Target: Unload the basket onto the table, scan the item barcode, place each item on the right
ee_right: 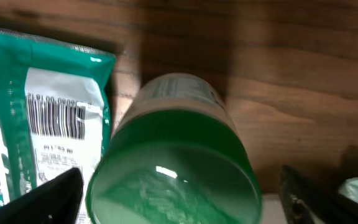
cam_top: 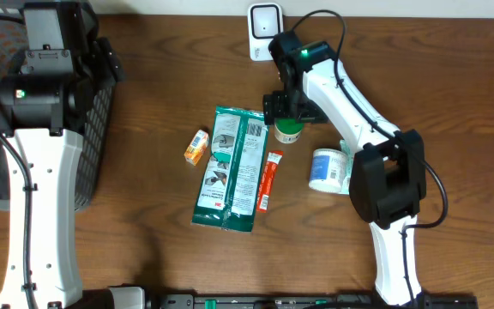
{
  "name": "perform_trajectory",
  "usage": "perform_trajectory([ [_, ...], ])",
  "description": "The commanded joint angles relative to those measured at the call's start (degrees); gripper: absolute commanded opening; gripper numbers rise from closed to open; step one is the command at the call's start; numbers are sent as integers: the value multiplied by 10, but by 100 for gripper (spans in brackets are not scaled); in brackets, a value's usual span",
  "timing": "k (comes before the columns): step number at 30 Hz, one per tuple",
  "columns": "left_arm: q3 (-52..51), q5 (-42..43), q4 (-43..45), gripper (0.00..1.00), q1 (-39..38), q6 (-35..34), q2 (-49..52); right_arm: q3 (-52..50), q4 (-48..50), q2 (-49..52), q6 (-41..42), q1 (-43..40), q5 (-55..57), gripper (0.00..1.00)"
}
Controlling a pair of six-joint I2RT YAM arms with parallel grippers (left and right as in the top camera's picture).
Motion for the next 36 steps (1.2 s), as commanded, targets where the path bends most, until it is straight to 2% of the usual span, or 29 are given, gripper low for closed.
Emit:
perform_trajectory([
  [1, 4, -10, 1, 90, 2, -1, 1, -16, 12, -12, 14, 5, -3, 90],
  [9, 4, -10, 1, 90, 2, -1, 1, -52, 54, -12, 25, 6, -3, 87],
  [19, 4, -10, 1, 90, 2, -1, 1, -45, 61, -12, 25, 5, -3, 71],
  [22, 4, -10, 1, 90, 2, -1, 1, -45, 59, -15, 24, 5, -3, 70],
  [25, 4, -9, 1, 90, 2, -1, 1, -45, 59, -27, 24, 5, -3, 55],
  [26, 4, -10, 1, 90, 2, -1, 1, -45, 59, -34, 24, 5, -3, 54],
  [36, 4, -9, 1, 90, 2, -1, 1, -45, 68, -146, -45, 7, -3, 53],
])
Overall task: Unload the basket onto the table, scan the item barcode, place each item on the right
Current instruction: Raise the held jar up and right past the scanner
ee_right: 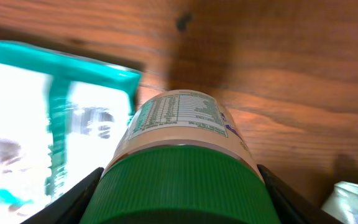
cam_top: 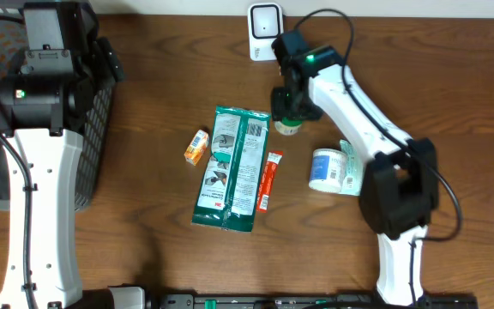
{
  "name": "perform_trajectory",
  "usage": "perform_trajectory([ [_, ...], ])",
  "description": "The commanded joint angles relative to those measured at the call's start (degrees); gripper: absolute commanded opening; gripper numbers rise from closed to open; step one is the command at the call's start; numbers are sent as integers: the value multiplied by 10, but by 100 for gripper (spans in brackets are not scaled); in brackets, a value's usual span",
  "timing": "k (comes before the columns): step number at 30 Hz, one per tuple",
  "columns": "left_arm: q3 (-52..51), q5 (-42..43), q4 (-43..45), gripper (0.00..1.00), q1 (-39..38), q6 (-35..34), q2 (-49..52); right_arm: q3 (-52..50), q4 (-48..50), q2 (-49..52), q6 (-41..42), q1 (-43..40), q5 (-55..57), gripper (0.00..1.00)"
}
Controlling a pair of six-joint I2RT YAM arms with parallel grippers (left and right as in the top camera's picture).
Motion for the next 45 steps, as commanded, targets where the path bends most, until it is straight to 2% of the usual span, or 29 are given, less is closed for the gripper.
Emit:
perform_trajectory([
  [1, 4, -9, 1, 90, 2, -1, 1, 6, 10, -85, -43, 6, 0, 51],
  [2, 4, -9, 1, 90, 2, -1, 1, 6, 16, -102, -47, 7, 0, 47],
  [6, 4, -10, 1, 90, 2, -1, 1, 6, 26, -166, -63, 7, 0, 11],
  [7, 4, -10, 1, 90, 2, -1, 1, 6, 27, -184, -66, 7, 0, 4],
  [8, 4, -9, 1, 90, 2, -1, 1, 6, 28, -204, -69, 7, 0, 1],
  [13, 4, -10, 1, 90, 2, -1, 1, 6, 46, -271, -71, 7, 24, 1],
  [19, 4, -9, 1, 90, 2, -1, 1, 6, 146, -285, -153, 7, 23, 1],
  [24, 4, -10, 1, 90, 2, -1, 1, 6, 249, -266, -172, 7, 23, 1],
  [32, 4, -10, 1, 90, 2, -1, 1, 6, 389, -245, -265, 23, 61, 1],
  [35, 4, -9, 1, 90, 2, -1, 1, 6, 434, -231, -268, 31, 108, 1],
  [45, 4, -9, 1, 90, 2, -1, 1, 6, 606, -118, -268, 27, 112, 1],
])
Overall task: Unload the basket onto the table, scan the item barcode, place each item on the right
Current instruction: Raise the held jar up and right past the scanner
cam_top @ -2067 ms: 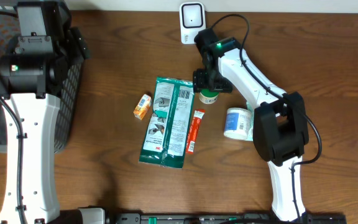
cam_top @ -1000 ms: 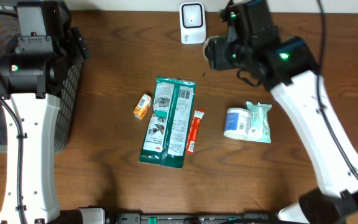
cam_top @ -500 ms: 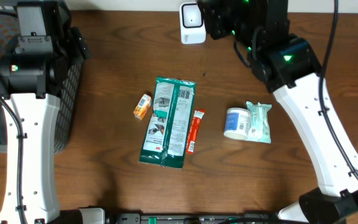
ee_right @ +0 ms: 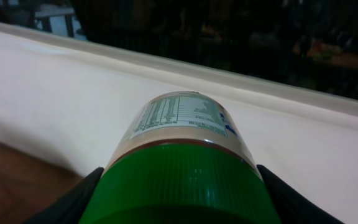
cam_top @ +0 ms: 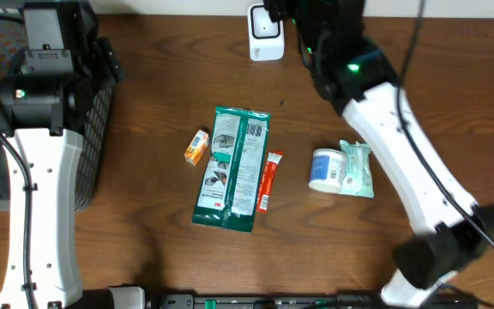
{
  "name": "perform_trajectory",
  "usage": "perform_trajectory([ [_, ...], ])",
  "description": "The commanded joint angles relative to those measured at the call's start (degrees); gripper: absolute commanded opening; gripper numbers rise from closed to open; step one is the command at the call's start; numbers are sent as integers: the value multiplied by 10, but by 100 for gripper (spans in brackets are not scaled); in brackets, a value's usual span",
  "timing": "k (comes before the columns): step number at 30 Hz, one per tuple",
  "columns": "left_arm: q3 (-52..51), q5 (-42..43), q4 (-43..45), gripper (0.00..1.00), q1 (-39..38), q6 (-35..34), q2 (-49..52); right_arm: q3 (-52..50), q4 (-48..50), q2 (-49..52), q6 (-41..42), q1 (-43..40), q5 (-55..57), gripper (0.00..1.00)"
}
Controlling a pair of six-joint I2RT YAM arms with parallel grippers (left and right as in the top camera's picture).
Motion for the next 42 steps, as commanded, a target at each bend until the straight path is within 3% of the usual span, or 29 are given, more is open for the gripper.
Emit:
perform_trajectory([
  [1, 4, -9, 1, 90, 2, -1, 1, 6, 57, 56, -9, -2, 14, 1],
  [10, 4, -9, 1, 90, 2, -1, 1, 6, 230, 186, 33, -15, 55, 1],
  [22, 4, -10, 1, 90, 2, -1, 1, 6, 308, 323, 140, -50, 55, 1],
  [27, 4, -10, 1, 90, 2, -1, 1, 6, 315, 349, 181, -60, 52, 1],
  [37, 4, -10, 1, 90, 2, -1, 1, 6, 336, 356, 184, -64, -13, 1],
  [42, 4, -9, 1, 90, 2, -1, 1, 6, 359, 356, 258, -66, -38, 1],
])
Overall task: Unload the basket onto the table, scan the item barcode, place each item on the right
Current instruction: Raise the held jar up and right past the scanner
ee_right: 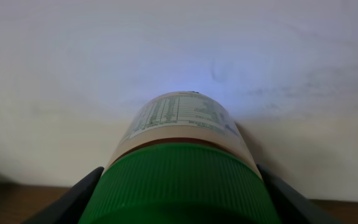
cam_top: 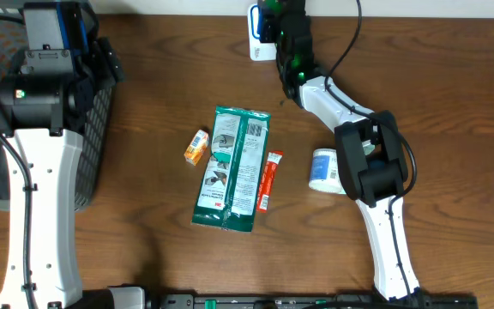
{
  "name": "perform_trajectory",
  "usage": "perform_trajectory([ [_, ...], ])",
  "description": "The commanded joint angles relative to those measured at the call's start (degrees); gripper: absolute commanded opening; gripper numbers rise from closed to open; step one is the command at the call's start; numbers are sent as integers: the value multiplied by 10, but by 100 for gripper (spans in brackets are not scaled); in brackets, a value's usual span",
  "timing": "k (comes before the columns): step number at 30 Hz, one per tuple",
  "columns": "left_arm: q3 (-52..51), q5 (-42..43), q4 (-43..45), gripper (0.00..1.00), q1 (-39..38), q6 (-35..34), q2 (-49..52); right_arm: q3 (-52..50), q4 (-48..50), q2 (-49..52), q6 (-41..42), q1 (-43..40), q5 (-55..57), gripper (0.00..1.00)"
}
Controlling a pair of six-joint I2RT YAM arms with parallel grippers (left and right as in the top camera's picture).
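Observation:
A bottle with a white printed label and a ribbed green cap fills the right wrist view, and my right gripper is shut on it, its dark fingers on either side of the cap. The bottle's far end points at a white surface, with a faint bluish glow just beyond it. Overhead, my right gripper is at the table's back edge beside the white scanner; the bottle is hidden there. My left arm stands at the far left, its fingers not discernible.
A green-and-white pouch lies mid-table, with a small orange box to its left and a red stick packet to its right. A white tub with a teal packet lies under the right arm. A black mesh basket fills the left edge.
My right arm has drawn in, and its gripper now sits close against the scanner. The wrist view has changed from a dark background to a white surface with a bluish glow. The bottle stays gripped.
My right gripper was open around the green-capped bottle standing beside the pouch. Then it was shut on the bottle just above the table. Later it held the bottle high at the table's back edge, and now holds it right at the scanner. The left arm has not moved.

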Motion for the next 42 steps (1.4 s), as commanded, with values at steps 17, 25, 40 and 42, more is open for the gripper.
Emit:
perform_trajectory([
  [17, 4, -9, 1, 90, 2, -1, 1, 7, -53, -6, 7, 2, -40, 1],
  [25, 4, -9, 1, 90, 2, -1, 1, 7, -33, -9, -40, 2, -34, 1],
  [40, 4, -10, 1, 90, 2, -1, 1, 7, -338, -258, -67, -12, -94, 1],
  [42, 4, -9, 1, 90, 2, -1, 1, 7, -431, -306, -89, -20, -93, 1],
])
